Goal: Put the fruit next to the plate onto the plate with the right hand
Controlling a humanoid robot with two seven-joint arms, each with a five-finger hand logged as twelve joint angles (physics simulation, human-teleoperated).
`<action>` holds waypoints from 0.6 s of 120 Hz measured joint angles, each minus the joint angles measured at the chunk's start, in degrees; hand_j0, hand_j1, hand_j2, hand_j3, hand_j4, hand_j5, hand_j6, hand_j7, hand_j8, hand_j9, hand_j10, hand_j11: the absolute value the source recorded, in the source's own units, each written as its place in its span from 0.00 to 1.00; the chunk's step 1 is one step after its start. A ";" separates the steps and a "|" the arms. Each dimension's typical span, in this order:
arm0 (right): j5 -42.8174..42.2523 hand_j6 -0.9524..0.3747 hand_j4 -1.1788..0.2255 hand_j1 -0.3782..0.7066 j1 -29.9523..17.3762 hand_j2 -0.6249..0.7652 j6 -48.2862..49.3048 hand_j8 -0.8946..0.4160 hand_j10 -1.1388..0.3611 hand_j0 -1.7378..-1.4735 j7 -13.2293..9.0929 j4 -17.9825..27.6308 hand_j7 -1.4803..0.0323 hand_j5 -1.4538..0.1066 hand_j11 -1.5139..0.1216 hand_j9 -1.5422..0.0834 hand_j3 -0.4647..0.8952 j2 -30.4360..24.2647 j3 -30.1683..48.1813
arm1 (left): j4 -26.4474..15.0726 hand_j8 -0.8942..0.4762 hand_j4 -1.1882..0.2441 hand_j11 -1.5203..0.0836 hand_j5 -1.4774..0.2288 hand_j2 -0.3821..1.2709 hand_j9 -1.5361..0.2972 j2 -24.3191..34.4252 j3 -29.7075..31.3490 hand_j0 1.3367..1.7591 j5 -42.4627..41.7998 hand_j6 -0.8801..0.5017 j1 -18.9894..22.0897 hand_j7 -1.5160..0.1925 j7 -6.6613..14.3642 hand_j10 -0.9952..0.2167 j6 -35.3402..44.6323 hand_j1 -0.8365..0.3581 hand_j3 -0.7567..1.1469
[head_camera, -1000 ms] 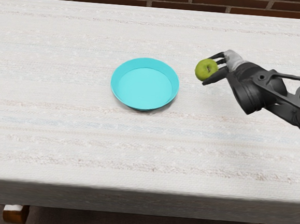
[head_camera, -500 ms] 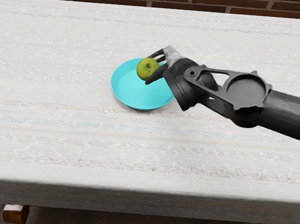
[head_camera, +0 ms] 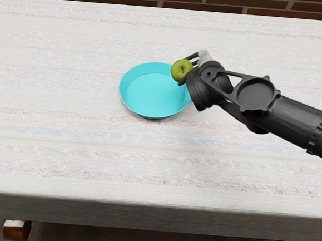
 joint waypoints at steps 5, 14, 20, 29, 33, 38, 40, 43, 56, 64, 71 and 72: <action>-0.01 0.38 0.46 0.56 -0.05 0.55 0.00 0.27 0.40 0.30 0.00 -0.58 0.51 0.47 0.49 0.51 0.34 0.01 -0.02 | 0.00 0.47 0.66 0.75 0.68 0.26 0.67 0.00 0.00 0.76 0.00 0.46 0.00 0.70 0.00 0.62 0.00 0.75 0.40; -0.03 0.38 0.46 0.56 -0.24 0.54 -0.01 0.27 0.40 0.30 0.00 -1.21 0.51 0.47 0.49 0.51 0.34 0.02 -0.08 | 0.00 0.47 0.66 0.75 0.68 0.26 0.67 0.00 0.00 0.76 0.00 0.46 0.00 0.70 0.00 0.62 0.00 0.75 0.40; -0.05 0.38 0.46 0.55 -0.31 0.54 -0.01 0.27 0.40 0.30 0.00 -1.64 0.51 0.48 0.49 0.51 0.34 0.03 -0.10 | 0.00 0.47 0.66 0.75 0.68 0.26 0.67 0.00 0.00 0.76 0.00 0.46 0.00 0.70 0.00 0.62 0.00 0.75 0.40; -0.06 0.38 0.46 0.55 -0.36 0.54 -0.02 0.27 0.40 0.30 0.00 -2.39 0.52 0.48 0.49 0.52 0.34 0.03 -0.11 | 0.00 0.47 0.66 0.75 0.68 0.26 0.67 0.00 0.00 0.76 0.00 0.46 0.00 0.70 0.00 0.62 0.00 0.75 0.40; -0.05 0.38 0.46 0.55 -0.38 0.53 -0.02 0.27 0.40 0.30 0.00 -2.59 0.52 0.48 0.50 0.52 0.34 0.03 -0.10 | 0.00 0.47 0.66 0.75 0.68 0.26 0.67 0.00 0.00 0.76 0.00 0.46 0.00 0.70 0.00 0.62 0.00 0.75 0.40; -0.05 0.38 0.46 0.55 -0.39 0.53 0.30 0.27 0.40 0.30 0.00 -2.75 0.52 0.48 0.50 0.52 0.34 0.03 -0.08 | 0.00 0.47 0.66 0.75 0.68 0.26 0.67 0.00 0.00 0.76 0.00 0.46 0.00 0.70 0.00 0.62 0.00 0.75 0.40; -0.05 0.39 0.47 0.56 -0.39 0.53 0.57 0.27 0.40 0.30 0.00 -2.80 0.52 0.48 0.50 0.52 0.34 0.03 -0.08 | 0.00 0.47 0.66 0.75 0.68 0.26 0.67 0.00 0.00 0.76 0.00 0.46 0.00 0.70 0.00 0.62 0.00 0.75 0.40; -0.05 0.39 0.47 0.56 -0.39 0.53 1.10 0.28 0.40 0.30 -0.01 -2.85 0.52 0.48 0.50 0.52 0.34 0.03 -0.07 | 0.00 0.47 0.66 0.75 0.68 0.26 0.67 0.00 0.00 0.76 0.00 0.46 0.00 0.70 0.00 0.62 0.00 0.75 0.40; -0.04 0.40 0.48 0.56 -0.40 0.52 5.34 0.29 0.40 0.30 -0.01 -2.91 0.52 0.48 0.50 0.52 0.34 0.04 0.12 | 0.00 0.47 0.66 0.75 0.68 0.26 0.67 0.00 0.00 0.76 0.00 0.46 0.00 0.70 0.00 0.62 0.00 0.75 0.40; 0.04 0.39 0.47 0.56 -0.41 0.52 7.86 0.28 0.41 0.30 -0.01 -2.87 0.52 0.49 0.50 0.52 0.34 0.03 0.35 | 0.00 0.47 0.66 0.75 0.68 0.26 0.67 0.00 0.00 0.76 0.00 0.46 0.00 0.70 0.00 0.62 0.00 0.75 0.40; 0.09 0.39 0.47 0.56 -0.41 0.52 9.20 0.28 0.41 0.30 0.00 -2.77 0.52 0.49 0.50 0.52 0.34 0.04 0.48 | 0.00 0.47 0.66 0.75 0.68 0.26 0.67 0.00 0.00 0.76 0.00 0.46 0.00 0.70 0.00 0.62 0.00 0.75 0.40; 0.09 0.39 0.47 0.56 -0.41 0.52 9.34 0.28 0.41 0.30 0.00 -2.76 0.52 0.49 0.50 0.52 0.34 0.04 0.49 | 0.00 0.47 0.66 0.75 0.68 0.26 0.67 0.00 0.00 0.76 0.00 0.46 0.00 0.70 0.00 0.62 0.00 0.75 0.40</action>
